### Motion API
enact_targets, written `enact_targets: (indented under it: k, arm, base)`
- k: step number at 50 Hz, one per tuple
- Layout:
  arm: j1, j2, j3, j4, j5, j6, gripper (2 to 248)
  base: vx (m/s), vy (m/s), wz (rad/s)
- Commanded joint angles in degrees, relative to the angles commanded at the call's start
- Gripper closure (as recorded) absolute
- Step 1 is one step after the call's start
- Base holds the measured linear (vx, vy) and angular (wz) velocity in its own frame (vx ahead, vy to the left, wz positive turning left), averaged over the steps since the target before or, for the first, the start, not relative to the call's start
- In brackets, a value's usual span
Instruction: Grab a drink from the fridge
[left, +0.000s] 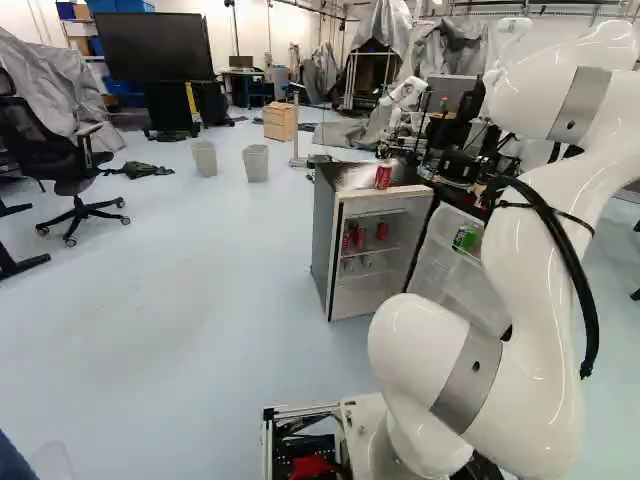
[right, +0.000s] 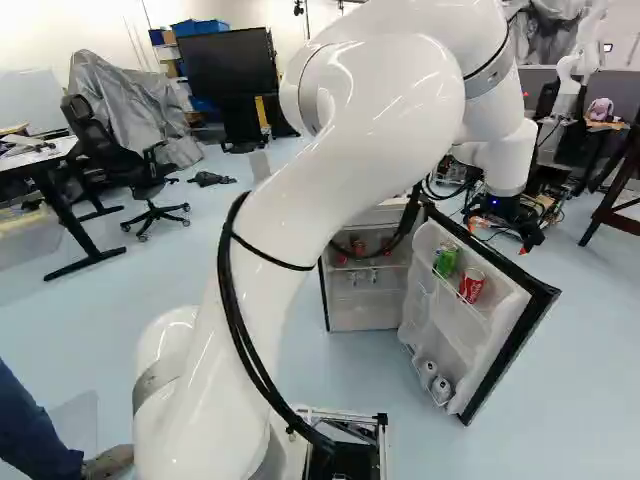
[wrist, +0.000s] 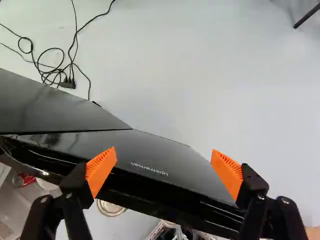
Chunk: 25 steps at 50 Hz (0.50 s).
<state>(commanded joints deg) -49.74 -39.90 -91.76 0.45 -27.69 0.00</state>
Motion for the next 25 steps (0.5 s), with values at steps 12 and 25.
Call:
enact_targets:
  k: [12,25]
  arm:
    - [-0.4,1.6,2.3,0.0,0.1,0.0,3]
    - [-0.9,3.4,4.9,0.0,0.8,0.0,3]
  base:
    - [0.000,0.000,0.000]
    - [0.000,0.000,0.000]
